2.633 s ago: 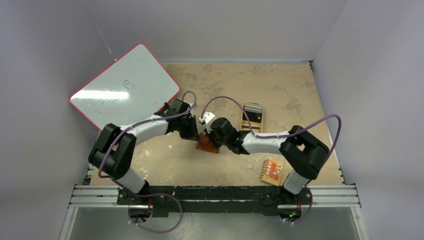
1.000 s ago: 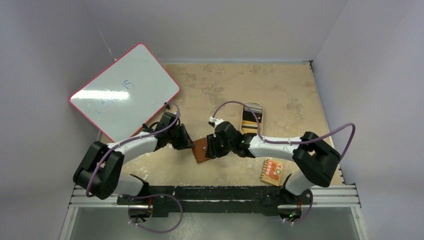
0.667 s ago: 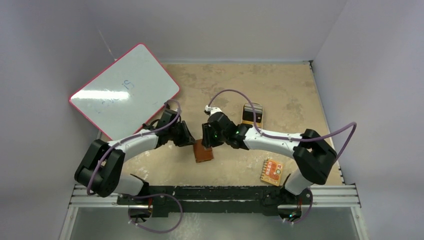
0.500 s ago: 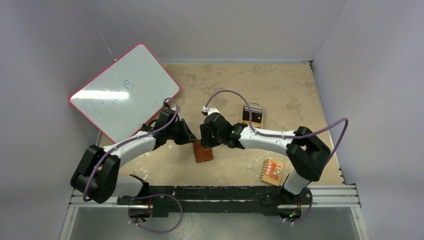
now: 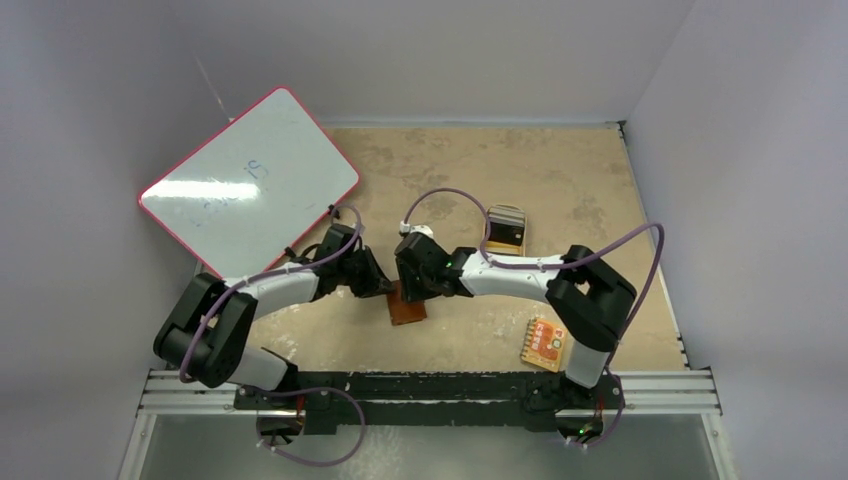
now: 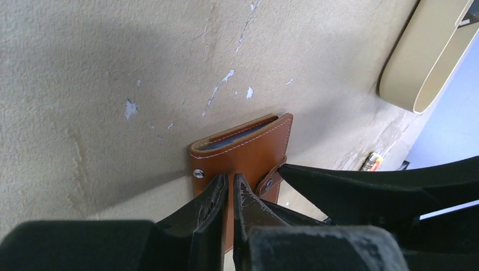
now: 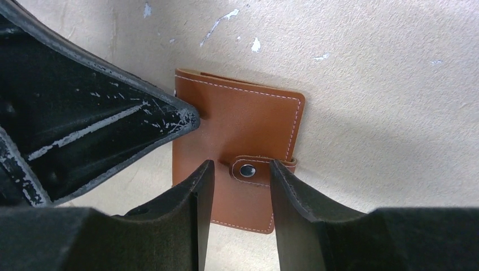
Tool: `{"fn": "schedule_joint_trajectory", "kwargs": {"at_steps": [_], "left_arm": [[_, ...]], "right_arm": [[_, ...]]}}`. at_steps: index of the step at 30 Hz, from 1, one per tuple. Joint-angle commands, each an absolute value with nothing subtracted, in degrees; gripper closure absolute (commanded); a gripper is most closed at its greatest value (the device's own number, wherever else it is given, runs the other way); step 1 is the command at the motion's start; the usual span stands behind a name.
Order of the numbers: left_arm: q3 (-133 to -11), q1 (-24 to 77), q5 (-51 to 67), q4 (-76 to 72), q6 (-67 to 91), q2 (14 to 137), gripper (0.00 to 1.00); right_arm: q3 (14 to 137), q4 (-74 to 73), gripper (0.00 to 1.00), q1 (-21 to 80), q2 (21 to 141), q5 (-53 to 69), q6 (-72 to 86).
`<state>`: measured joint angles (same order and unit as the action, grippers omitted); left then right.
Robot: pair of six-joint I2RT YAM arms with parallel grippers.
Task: Put the credit cards into the card holder
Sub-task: Open the card holder at the center of the board.
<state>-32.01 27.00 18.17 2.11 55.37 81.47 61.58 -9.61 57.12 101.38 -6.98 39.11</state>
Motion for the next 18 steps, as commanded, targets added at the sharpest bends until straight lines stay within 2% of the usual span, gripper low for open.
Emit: {"fn": "schedule_joint_trajectory", "kwargs": {"at_steps": [1, 4, 7, 16, 18], "left_arm": [[-31.6, 26.6, 16.7, 1.0, 54.3, 82.2, 0.93], [-31.6, 26.6, 16.1, 1.8, 53.9, 82.3, 0.93], [-31.6, 26.7, 15.1, 2.9, 53.2, 82.5, 0.94], [-31.7, 26.6, 12.3, 5.0, 52.4, 82.9, 0.95], [-31.7, 26.7, 12.0, 5.2, 52.3, 83.1, 0.95]], "right_arm": [[64.4, -16.0, 0.56, 59.4, 104.8, -10.8, 42.6], [65.2, -19.9, 0.58, 60.2, 107.0, -14.1, 43.8], [64.6, -21.9, 0.63, 60.6, 107.1, -16.2, 44.9], [59.9, -20.2, 0.98, 60.6, 104.4, -17.6, 45.7], [59.3, -18.8, 1.0, 60.6, 103.5, -17.6, 45.5]]}}
